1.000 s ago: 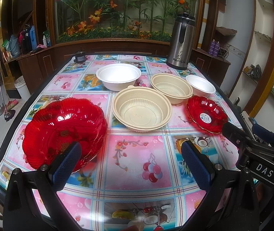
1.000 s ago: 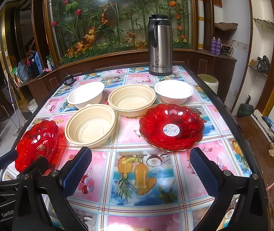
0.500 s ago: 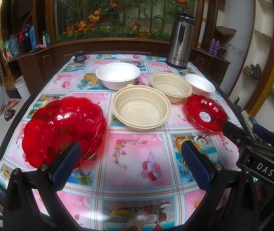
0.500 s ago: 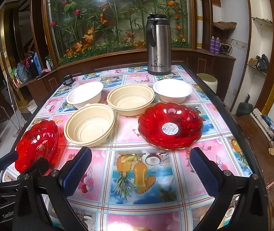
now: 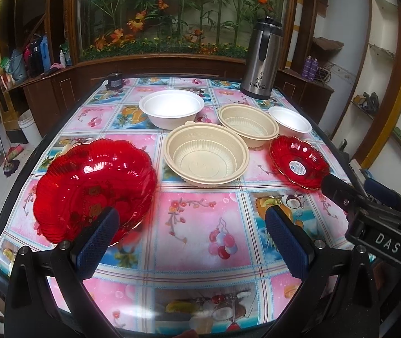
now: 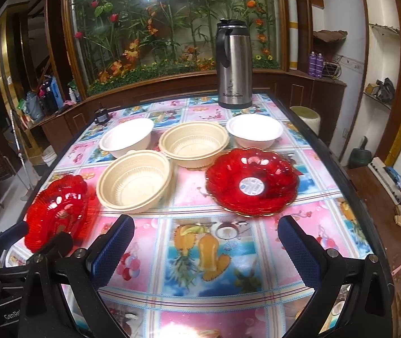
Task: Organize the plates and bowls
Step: 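Grasp the rim of the large red fluted bowl with both grippers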
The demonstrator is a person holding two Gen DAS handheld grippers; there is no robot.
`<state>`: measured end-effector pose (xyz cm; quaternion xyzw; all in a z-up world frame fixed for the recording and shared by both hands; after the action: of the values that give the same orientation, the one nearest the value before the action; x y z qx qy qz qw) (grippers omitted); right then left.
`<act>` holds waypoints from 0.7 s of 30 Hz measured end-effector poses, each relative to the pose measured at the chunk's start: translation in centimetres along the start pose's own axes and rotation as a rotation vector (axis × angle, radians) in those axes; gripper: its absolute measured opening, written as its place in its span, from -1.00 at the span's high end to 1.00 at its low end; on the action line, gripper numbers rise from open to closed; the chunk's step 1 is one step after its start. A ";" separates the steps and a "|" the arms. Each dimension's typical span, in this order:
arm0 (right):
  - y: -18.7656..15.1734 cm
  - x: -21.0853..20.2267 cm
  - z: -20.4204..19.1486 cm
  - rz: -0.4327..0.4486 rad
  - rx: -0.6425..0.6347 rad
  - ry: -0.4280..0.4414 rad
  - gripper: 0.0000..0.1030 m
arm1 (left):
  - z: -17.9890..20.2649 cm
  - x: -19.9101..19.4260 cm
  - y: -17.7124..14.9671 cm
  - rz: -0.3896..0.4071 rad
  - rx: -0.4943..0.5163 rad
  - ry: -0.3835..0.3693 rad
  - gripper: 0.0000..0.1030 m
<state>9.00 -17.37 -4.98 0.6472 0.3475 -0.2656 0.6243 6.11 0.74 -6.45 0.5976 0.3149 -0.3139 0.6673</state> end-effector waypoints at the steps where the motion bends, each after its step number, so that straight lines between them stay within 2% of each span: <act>1: 0.0 -0.1 -0.4 0.001 -0.001 0.020 -1.00 | -0.6 -0.6 0.0 0.011 -0.010 -0.007 -1.00; 3: 0.2 -0.4 -1.5 -0.007 0.002 0.093 -1.00 | -2.6 -2.0 0.3 0.047 -0.044 -0.020 -1.00; 7: 0.3 -0.6 -4.2 -0.031 -0.005 0.230 -0.99 | -9.6 -3.4 0.7 0.092 -0.147 0.056 -1.00; 12: -0.4 1.2 -9.9 -0.146 -0.030 0.406 -0.99 | -19.4 -1.6 -0.5 0.026 -0.361 0.157 -1.00; 14: -0.9 2.4 -12.6 -0.205 -0.039 0.481 -0.97 | -21.4 -0.3 -1.0 -0.012 -0.412 0.170 -1.00; 18: -2.1 5.7 -16.8 -0.329 -0.023 0.568 -0.91 | -22.1 2.4 -1.8 -0.092 -0.407 0.186 -1.00; 21: -2.6 8.2 -19.1 -0.403 0.008 0.608 -0.59 | -22.0 4.3 -1.6 -0.126 -0.388 0.185 -0.87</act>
<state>10.34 2.53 -11.49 0.6175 0.6369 -0.1802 0.4250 6.46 22.28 -12.78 0.4633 0.4662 -0.2322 0.7171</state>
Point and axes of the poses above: each gripper's, at about its wrist camera, not at the fingertips, and x roughly the way its jaws point, z to its right, y to its top, the point moved 10 cm from there along x, roughly the way its jaws point, and after that the axes turned 10 degrees about -z, right-handed, at the moved point
